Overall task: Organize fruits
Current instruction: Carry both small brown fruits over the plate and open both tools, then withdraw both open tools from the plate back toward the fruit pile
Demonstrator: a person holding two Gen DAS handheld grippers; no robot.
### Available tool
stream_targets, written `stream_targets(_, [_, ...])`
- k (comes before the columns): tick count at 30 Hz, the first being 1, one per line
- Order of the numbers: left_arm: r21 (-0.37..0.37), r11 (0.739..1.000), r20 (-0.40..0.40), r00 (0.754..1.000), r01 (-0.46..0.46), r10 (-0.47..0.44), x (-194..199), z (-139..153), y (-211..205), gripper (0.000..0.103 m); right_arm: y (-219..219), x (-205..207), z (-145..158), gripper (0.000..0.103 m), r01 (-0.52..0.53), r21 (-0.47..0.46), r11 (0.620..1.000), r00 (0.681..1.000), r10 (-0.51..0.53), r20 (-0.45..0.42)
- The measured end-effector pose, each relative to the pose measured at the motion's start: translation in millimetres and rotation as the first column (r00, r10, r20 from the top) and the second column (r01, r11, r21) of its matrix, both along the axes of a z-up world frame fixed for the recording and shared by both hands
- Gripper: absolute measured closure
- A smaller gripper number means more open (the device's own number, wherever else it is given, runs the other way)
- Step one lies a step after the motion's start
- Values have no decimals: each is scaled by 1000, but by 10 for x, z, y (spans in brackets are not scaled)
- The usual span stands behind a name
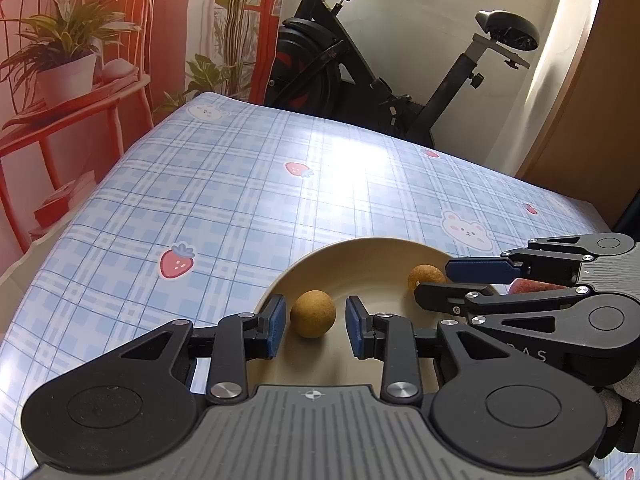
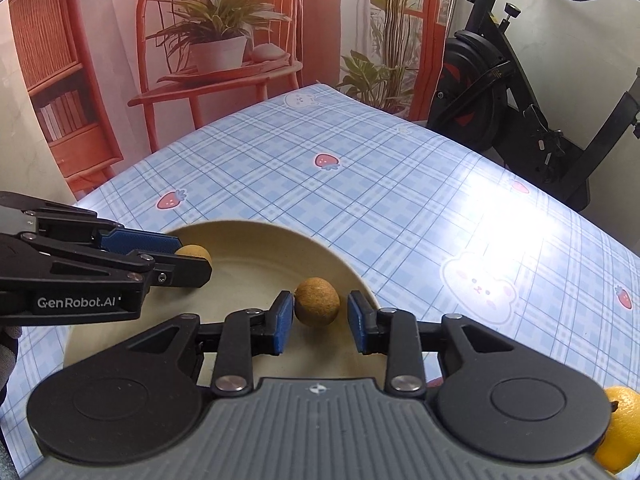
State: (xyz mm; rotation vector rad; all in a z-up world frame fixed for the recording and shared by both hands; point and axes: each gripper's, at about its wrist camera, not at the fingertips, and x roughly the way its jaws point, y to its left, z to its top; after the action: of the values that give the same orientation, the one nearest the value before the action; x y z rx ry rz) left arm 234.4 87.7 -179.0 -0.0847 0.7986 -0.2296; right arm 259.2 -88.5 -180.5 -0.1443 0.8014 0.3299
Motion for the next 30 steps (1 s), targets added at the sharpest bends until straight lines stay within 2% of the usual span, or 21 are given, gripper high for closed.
stream_targets(7, [4, 1000, 42, 999, -28, 27, -146, 146, -35, 66, -217, -287, 235, 67, 14, 81, 997, 997, -20, 75])
stream_targets(13, [0, 1000, 82, 997, -4, 3, -331, 297, -212, 65, -555, -629, 379, 67, 66, 138, 988, 988, -84, 128])
stream_targets(17, [-28, 999, 105, 994, 16, -13, -481, 365, -383, 65, -822, -919, 451, 67, 104, 152, 983, 975, -131, 178])
stream_targets(22, [-46, 998, 132, 991, 40, -34, -643, 355, -623, 65, -1144, -1354, 434, 67, 154, 180, 972, 943, -199, 266])
stream_targets(30, [-52, 994, 174, 981, 98, -88, -878, 318, -1009, 65, -1420, -1840, 264, 67, 210, 184, 960, 918, -258, 301])
